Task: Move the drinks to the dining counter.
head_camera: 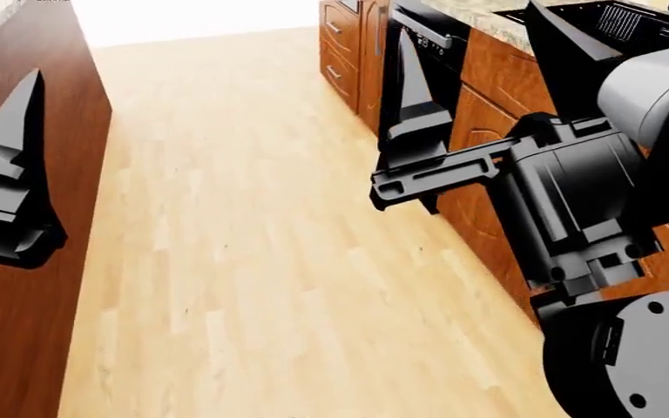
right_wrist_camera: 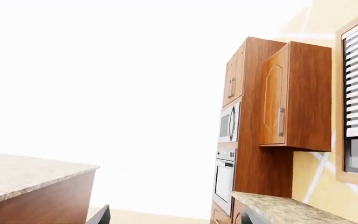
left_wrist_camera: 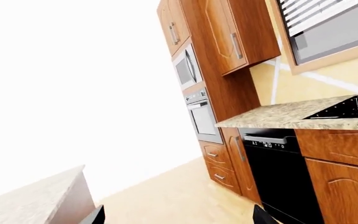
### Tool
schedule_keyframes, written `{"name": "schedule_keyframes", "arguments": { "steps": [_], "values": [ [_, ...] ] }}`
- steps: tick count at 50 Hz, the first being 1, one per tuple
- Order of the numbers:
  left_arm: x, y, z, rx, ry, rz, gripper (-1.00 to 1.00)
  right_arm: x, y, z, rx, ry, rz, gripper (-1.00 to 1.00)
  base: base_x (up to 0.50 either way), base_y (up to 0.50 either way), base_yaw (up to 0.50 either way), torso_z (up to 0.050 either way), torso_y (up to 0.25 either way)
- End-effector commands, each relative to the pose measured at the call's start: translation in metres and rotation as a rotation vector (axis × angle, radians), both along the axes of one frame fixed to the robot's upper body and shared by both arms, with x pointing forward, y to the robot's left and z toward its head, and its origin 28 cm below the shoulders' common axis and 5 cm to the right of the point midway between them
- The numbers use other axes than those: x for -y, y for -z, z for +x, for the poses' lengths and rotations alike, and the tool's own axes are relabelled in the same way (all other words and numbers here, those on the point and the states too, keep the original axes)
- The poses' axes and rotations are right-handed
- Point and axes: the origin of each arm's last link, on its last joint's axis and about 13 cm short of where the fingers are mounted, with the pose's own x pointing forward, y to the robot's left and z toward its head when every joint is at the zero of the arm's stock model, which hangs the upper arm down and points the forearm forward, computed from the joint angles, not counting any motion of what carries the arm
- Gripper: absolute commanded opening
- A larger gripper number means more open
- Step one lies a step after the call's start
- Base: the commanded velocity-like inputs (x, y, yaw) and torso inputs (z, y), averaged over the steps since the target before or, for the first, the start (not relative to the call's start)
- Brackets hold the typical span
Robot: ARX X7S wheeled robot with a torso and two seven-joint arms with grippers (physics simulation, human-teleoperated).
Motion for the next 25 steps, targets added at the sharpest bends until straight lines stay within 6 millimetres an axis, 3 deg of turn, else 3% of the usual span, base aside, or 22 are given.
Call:
{"name": "schedule_keyframes", "arguments": {
  "steps": [1, 25],
  "values": [
    [0.0003, 0.0001, -0.0001, 0.001, -0.001, 0.000, 1.00, 0.0005, 0.0000, -0.0003, -0.001, 0.000, 0.001, 1.00, -0.04, -0.12, -0.50, 0.000, 0.000],
    [0.0000, 0.0002, -0.0031, 0.039, -0.005, 0.013, 1.00, -0.0016, -0.0004, 0.0017, -0.002, -0.008, -0.004, 1.00, -0.05, -0.12, -0.50, 0.000, 0.000]
  ]
}}
